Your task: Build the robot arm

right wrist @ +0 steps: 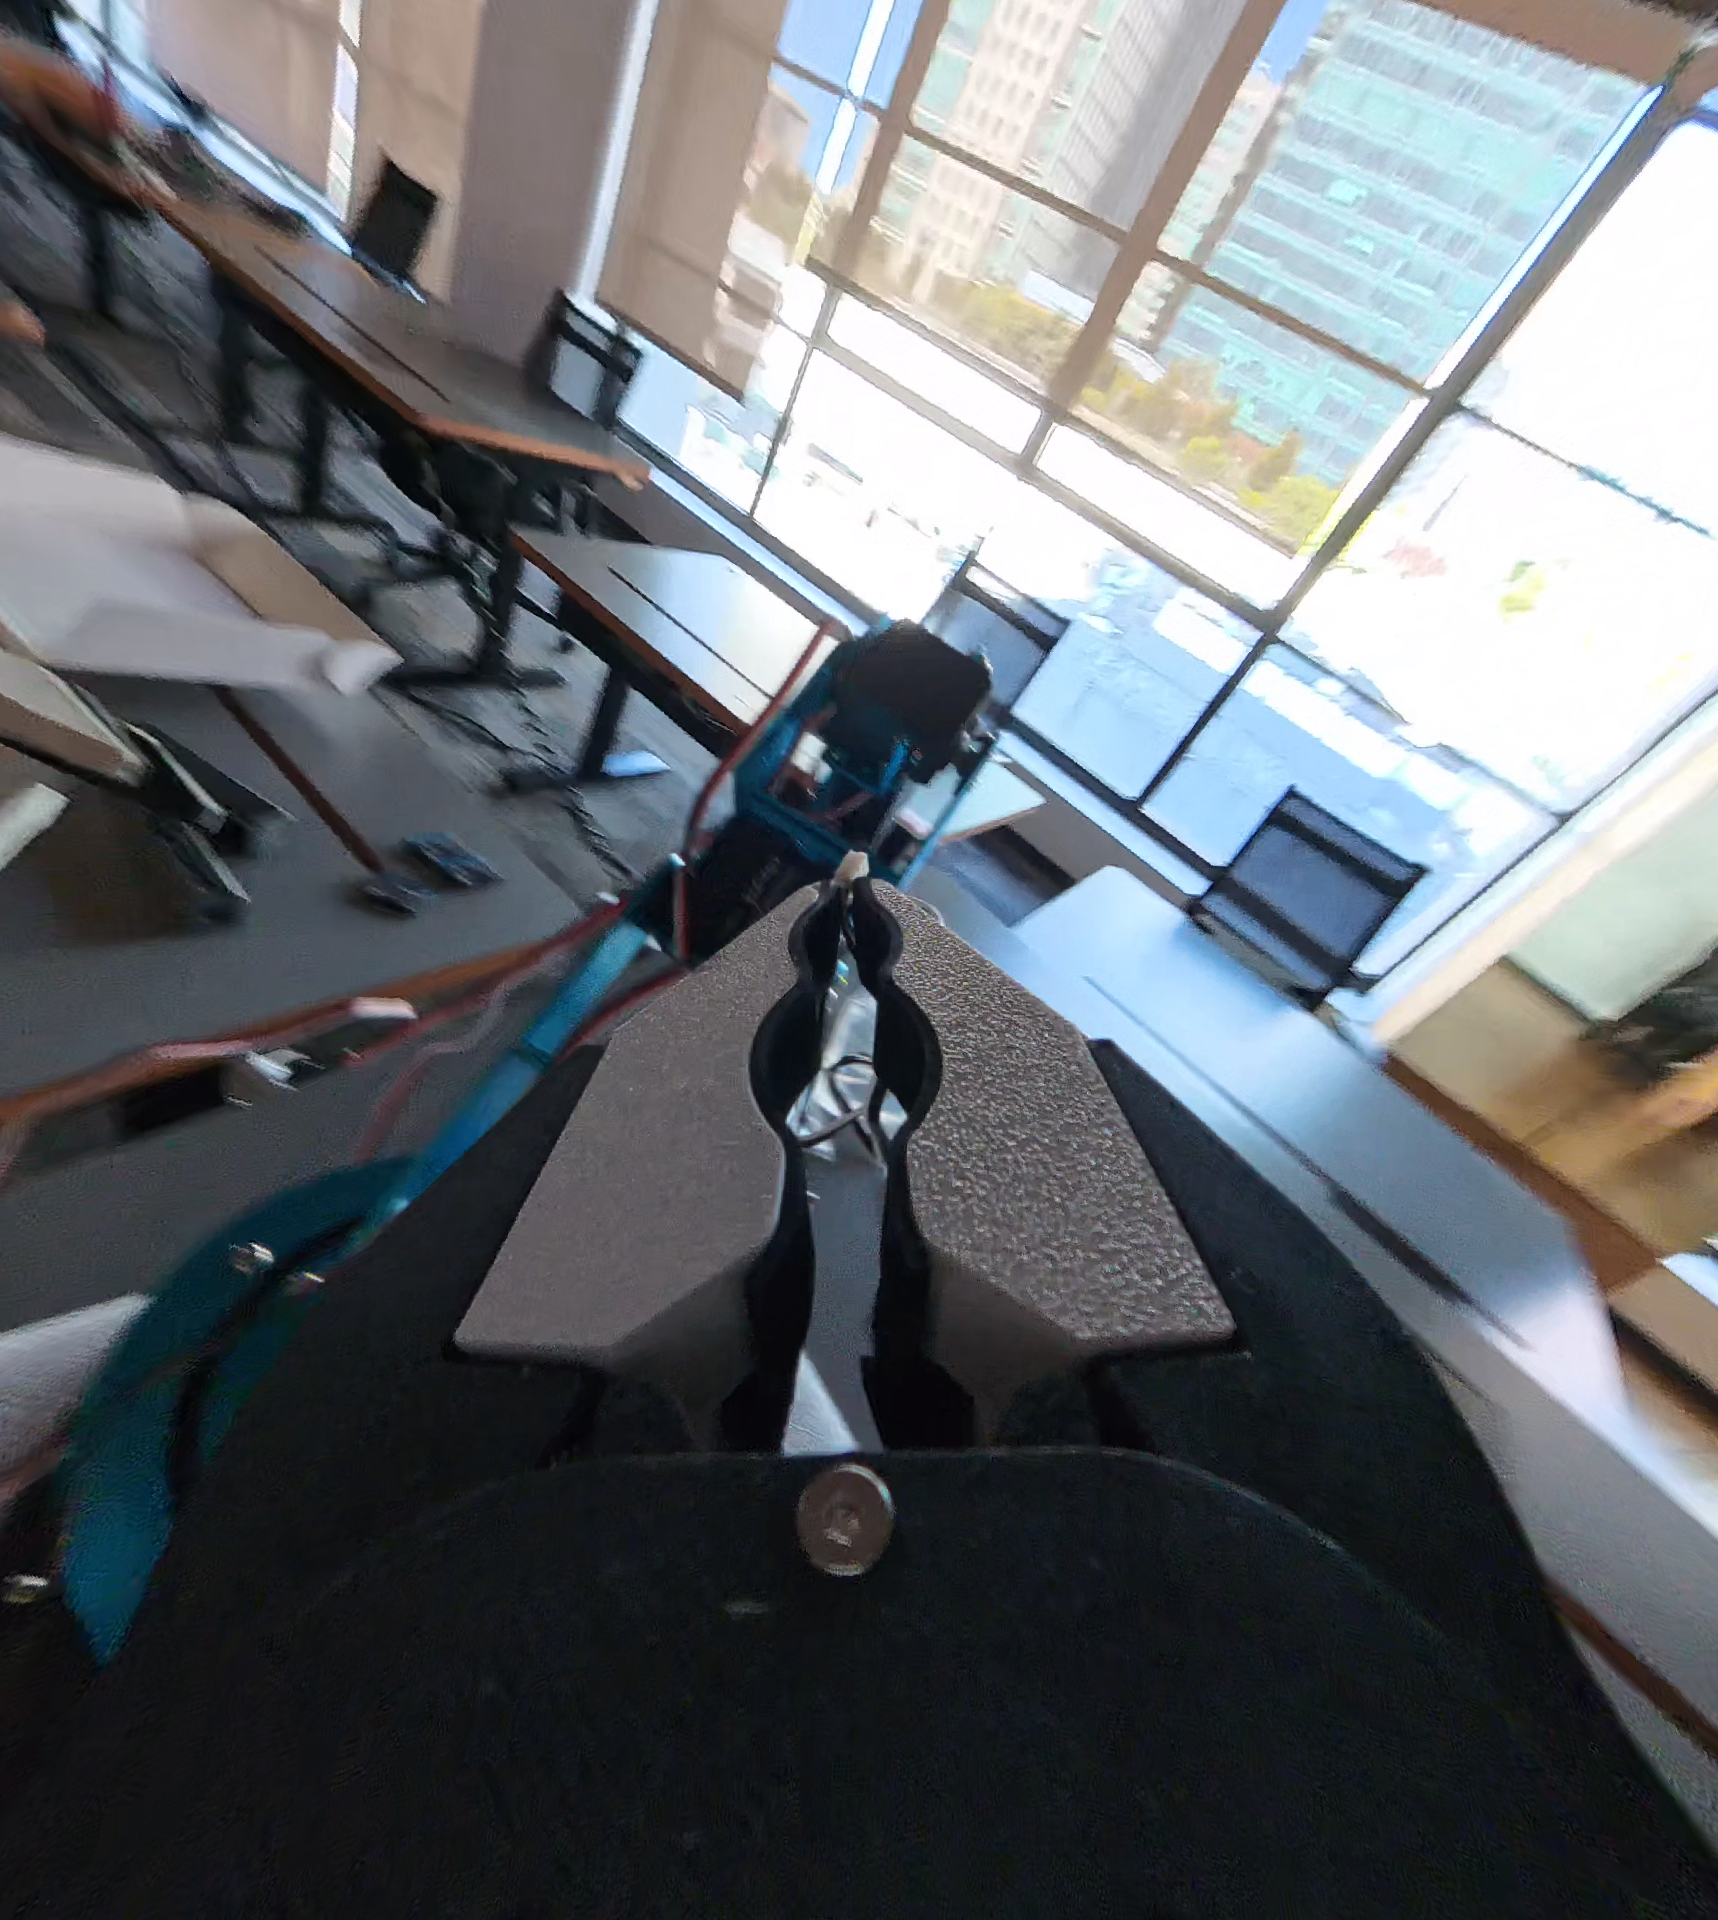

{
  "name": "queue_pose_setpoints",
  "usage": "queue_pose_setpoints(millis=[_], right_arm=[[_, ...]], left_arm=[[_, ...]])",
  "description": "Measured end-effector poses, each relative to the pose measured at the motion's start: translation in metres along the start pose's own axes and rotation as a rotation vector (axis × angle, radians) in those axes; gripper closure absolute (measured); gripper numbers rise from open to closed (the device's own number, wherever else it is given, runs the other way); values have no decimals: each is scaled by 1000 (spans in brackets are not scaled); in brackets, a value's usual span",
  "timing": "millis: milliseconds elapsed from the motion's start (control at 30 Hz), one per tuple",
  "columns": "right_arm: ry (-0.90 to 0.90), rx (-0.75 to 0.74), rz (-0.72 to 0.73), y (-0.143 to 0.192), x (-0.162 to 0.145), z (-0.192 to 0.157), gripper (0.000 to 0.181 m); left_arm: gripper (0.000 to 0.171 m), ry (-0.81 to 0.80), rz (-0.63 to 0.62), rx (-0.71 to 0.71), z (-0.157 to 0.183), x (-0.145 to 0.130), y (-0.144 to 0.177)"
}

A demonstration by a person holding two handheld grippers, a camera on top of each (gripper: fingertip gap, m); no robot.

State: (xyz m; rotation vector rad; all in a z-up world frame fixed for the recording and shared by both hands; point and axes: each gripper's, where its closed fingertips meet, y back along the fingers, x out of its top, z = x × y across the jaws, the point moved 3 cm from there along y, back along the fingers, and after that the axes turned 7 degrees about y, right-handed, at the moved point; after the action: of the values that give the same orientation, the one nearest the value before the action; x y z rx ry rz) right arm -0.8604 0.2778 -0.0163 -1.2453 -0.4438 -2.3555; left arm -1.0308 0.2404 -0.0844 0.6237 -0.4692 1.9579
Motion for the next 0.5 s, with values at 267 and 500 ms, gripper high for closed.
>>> queue_pose_setpoints(millis=[267,500], right_arm=[[11,97,-51,-4,-27,-34,181],[31,130,-64,-15,-33,-36,181]], left_arm=[[151,0,-21,27,-18,-21,10],[151,-59,-9,21,-16,-11,3]])
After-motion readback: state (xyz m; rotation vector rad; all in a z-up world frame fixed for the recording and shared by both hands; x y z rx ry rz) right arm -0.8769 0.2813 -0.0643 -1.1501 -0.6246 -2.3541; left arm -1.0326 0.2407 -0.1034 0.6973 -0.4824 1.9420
